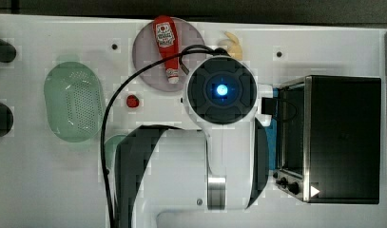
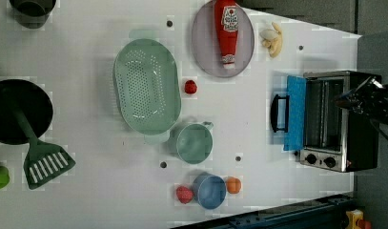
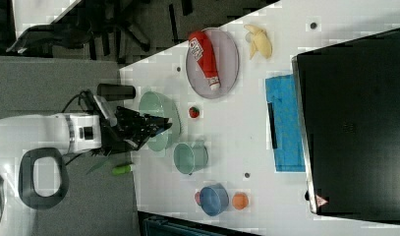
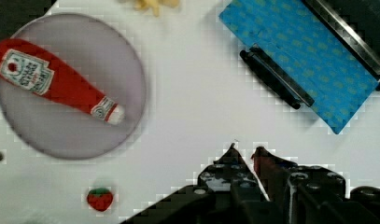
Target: Flap open oven.
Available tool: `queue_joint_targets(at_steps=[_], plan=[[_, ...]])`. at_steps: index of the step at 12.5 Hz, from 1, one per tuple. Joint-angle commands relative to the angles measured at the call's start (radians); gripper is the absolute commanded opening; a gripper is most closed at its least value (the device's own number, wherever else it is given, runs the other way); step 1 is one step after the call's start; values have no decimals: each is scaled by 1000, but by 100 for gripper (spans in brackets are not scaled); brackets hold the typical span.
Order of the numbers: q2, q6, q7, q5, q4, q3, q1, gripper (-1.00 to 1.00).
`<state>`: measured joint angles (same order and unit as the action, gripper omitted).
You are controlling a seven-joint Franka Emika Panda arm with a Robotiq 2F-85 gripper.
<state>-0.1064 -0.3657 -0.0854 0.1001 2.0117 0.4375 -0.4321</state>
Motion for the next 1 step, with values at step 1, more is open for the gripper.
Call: queue_joint_targets(at_steps=[1], plan=[[-78,40,-21,-38,-6,-10,-2,-65]])
